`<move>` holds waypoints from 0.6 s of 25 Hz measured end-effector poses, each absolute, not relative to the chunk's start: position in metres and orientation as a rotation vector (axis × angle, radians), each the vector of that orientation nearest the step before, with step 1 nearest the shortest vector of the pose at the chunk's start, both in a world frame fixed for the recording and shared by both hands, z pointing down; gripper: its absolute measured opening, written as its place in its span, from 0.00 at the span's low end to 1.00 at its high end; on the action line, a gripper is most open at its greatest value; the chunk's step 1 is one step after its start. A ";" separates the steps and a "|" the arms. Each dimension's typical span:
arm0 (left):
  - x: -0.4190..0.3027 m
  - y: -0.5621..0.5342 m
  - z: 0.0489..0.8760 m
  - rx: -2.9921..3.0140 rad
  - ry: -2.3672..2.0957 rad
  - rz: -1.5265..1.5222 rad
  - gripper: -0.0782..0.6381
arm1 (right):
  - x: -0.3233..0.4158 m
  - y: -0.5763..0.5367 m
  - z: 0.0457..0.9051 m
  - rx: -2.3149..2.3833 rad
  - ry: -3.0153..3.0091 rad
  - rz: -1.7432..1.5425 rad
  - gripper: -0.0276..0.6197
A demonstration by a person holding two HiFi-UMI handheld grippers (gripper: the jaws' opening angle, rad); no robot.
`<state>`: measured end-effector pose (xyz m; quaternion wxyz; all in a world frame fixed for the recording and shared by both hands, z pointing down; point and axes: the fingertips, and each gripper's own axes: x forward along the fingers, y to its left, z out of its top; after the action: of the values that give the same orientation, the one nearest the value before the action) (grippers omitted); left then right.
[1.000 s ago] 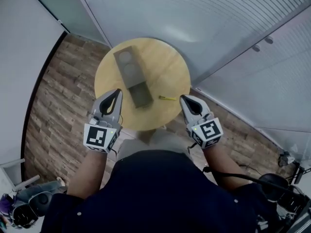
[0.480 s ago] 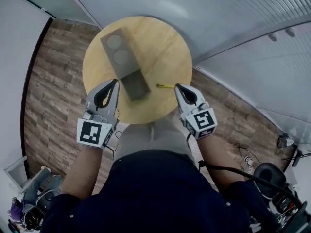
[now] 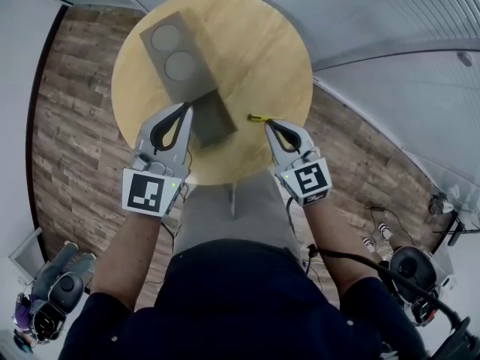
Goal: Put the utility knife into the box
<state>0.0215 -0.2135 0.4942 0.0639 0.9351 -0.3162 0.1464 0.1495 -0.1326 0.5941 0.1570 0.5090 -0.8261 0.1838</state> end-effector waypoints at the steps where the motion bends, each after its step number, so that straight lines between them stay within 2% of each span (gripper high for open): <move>1: 0.021 -0.214 0.501 2.809 -0.959 0.444 0.11 | 0.148 -0.134 0.600 1.455 -2.361 0.537 0.05; 4: 0.018 -0.215 0.523 2.774 -0.971 0.483 0.11 | 0.143 -0.138 0.620 1.434 -2.341 0.569 0.07; 7: 0.022 -0.216 0.538 2.768 -0.968 0.496 0.11 | 0.141 -0.140 0.646 1.374 -2.298 0.600 0.22; 12: 0.028 -0.212 0.559 2.733 -0.943 0.514 0.11 | 0.142 -0.143 0.679 1.268 -2.236 0.591 0.29; 15: 0.025 -0.209 0.568 2.707 -0.938 0.533 0.11 | 0.141 -0.142 0.694 1.208 -2.188 0.618 0.30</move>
<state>0.0255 -0.2093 0.5675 0.1137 0.9229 -0.3197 0.1817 0.1410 -0.1419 0.6936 0.2796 0.4504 -0.8160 0.2304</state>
